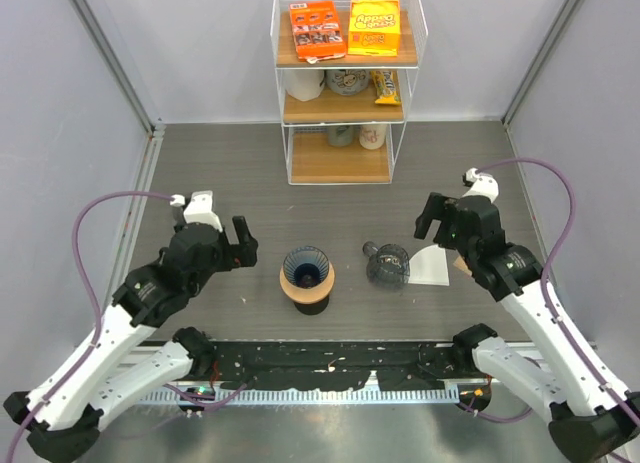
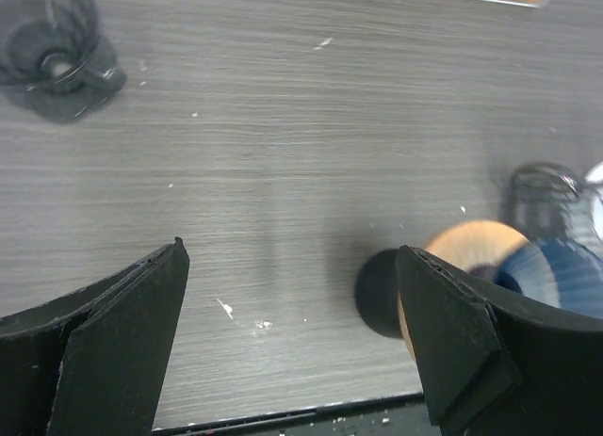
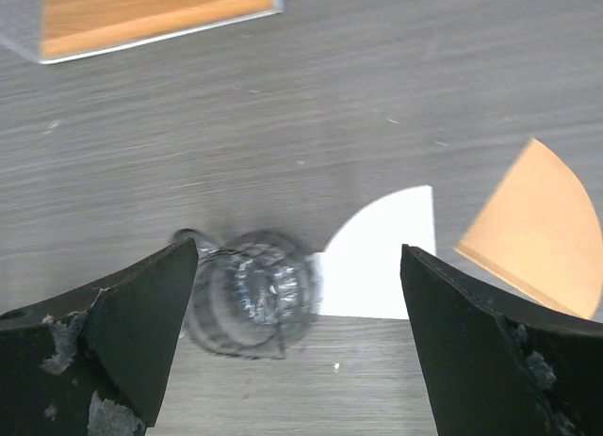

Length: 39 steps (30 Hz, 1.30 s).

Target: Place the coffee filter in the dripper

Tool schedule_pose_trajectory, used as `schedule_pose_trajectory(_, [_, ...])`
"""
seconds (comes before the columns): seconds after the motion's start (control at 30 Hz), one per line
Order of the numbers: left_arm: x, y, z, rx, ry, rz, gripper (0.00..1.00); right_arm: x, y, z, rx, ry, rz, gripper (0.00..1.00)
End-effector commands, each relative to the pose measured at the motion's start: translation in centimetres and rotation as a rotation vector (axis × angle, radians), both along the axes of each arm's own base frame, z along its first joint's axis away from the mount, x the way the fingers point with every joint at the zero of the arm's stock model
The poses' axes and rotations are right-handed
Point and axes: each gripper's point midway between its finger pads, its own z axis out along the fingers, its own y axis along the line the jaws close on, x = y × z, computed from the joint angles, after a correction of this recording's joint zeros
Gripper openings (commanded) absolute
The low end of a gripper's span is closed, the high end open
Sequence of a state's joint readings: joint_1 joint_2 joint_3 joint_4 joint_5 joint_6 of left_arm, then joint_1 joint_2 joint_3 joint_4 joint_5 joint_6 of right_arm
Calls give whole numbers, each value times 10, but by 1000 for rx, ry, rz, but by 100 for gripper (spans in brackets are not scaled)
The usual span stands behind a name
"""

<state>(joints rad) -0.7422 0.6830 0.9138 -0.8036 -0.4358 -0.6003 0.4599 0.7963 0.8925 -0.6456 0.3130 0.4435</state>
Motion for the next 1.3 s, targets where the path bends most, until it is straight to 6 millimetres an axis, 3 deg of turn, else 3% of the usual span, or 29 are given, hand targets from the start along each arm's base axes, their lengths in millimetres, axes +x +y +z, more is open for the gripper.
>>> schedule_pose_trajectory(0.0, [24,7,-6,-103,18,99,100,1,-28,-36,19,112,-97,95])
schedule_pose_trajectory(0.1, [45,9,-12,-213,20,160,99,4,-51,-70,-3,220,-154,95])
schedule_pose_trajectory(0.17, [60,5,1,-277,-10,157,100,8,-60,-91,2,290,-192,95])
schedule_pose_trajectory(0.27, [73,20,14,-249,-20,252,100,13,-61,-118,18,391,-187,95])
schedule_pose_trajectory(0.43, [79,39,14,-189,-63,329,100,27,-65,-145,-6,473,-224,96])
schedule_pose_trajectory(0.57, [78,36,16,-205,-110,295,100,30,-59,-163,32,527,-247,96])
schedule_pose_trajectory(0.93, [68,36,14,-208,-152,250,100,3,-67,-192,-44,592,-359,100])
schedule_pose_trajectory(1.17, [69,33,11,-213,-147,240,100,-4,-56,-209,-9,642,-303,86])
schedule_pose_trajectory(1.27, [70,35,9,-201,-142,250,100,-6,-51,-216,12,660,-292,85])
